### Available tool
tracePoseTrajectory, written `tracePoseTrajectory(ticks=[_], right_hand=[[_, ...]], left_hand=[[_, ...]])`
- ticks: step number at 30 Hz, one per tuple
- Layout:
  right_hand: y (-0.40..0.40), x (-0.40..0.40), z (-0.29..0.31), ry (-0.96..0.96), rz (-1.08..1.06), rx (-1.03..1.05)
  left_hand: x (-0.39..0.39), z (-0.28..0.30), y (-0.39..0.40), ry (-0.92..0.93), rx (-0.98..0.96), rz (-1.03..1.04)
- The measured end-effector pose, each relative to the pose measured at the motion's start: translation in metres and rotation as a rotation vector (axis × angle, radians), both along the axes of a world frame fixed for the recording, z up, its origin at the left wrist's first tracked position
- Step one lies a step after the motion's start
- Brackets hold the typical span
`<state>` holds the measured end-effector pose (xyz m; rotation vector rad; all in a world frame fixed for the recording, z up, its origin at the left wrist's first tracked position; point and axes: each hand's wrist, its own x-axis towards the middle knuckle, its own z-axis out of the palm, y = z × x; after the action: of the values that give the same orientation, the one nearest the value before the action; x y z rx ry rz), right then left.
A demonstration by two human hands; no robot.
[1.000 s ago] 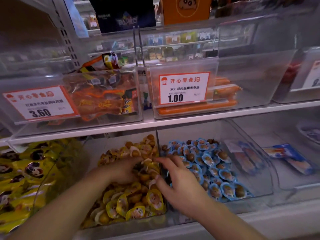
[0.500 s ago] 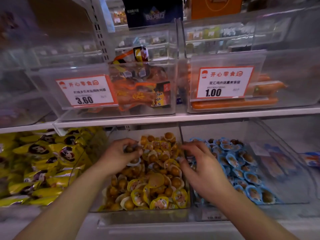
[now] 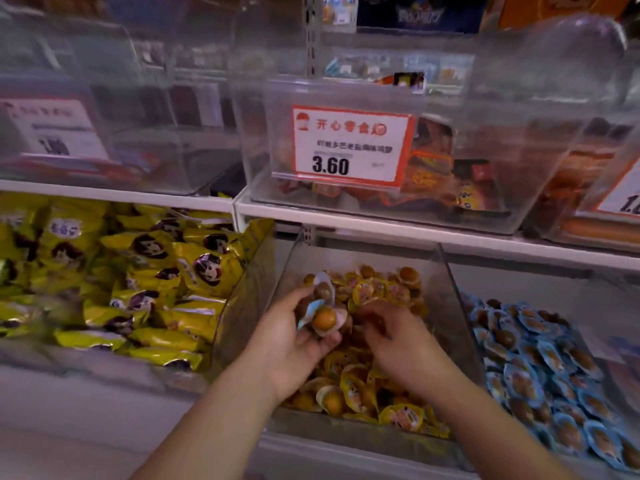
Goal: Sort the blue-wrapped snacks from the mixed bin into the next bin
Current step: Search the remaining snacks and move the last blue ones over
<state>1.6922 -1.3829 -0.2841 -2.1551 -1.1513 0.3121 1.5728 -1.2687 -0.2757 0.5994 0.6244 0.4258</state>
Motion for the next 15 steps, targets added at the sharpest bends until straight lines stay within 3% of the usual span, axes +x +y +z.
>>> tracePoseTrajectory(ticks=[2, 4, 6, 12, 15], right_hand=[[0.011, -0.005, 0.002, 0.261, -0.11, 0.142], [0.021, -0.015, 0.008, 0.678, -0.217, 0.346], [0.027, -0.027, 0.009, 0.978, -0.201, 0.452], [0.026, -0.031, 0.003, 1.059, -0.198, 0.57], [0.02, -0.02, 0.006, 1.2, -0.219, 0.612]], left_hand=[[0.002, -0.004, 0.001, 0.0, 0.075, 0.026], [0.007, -0.009, -0.001, 0.016, 0.207, 0.095], [0.014, -0.012, -0.005, 0.043, 0.293, 0.178], [0.022, -0.012, -0.008, 0.087, 0.477, 0.151], [0.018, -0.014, -0.007, 0.16, 0.774, 0.037]])
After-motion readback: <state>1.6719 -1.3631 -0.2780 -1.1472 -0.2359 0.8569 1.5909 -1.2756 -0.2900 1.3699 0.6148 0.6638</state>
